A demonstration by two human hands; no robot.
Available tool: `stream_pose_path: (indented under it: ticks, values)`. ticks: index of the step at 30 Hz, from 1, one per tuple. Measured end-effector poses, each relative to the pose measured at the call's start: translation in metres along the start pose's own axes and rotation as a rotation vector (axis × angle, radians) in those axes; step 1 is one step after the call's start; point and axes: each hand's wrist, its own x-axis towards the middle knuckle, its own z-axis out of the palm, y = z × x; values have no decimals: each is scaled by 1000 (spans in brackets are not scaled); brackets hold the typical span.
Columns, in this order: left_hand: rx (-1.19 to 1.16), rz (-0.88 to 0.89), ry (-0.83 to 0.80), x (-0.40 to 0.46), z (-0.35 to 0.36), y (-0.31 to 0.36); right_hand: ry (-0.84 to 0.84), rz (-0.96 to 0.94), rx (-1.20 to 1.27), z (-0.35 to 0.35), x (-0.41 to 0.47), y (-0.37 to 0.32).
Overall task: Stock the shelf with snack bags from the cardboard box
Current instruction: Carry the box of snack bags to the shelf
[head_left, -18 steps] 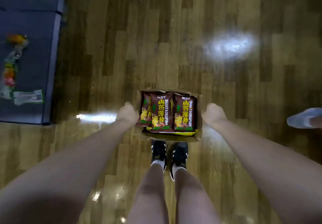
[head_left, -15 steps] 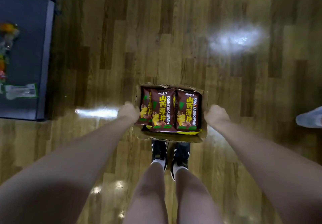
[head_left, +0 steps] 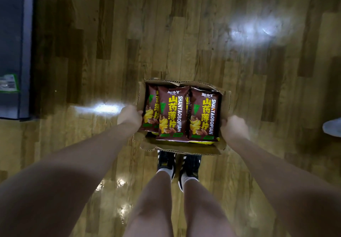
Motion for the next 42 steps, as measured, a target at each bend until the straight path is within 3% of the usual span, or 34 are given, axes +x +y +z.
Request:
stream_pose_path:
  ticks: [6, 13, 27, 42]
  values:
    - [-61, -6, 11, -5, -34, -2, 32, -67, -37, -37, -6, -30]
    - [-42, -16, 31, -21, -139, 14, 66, -163, -19, -119, -35, -98]
    - [-215, -74, 187, 11, -333, 127, 165, -339, -61, -323, 0, -242]
    - [-282, -97, 192, 86, -544, 178, 221, -427, -207, -483, 45, -471]
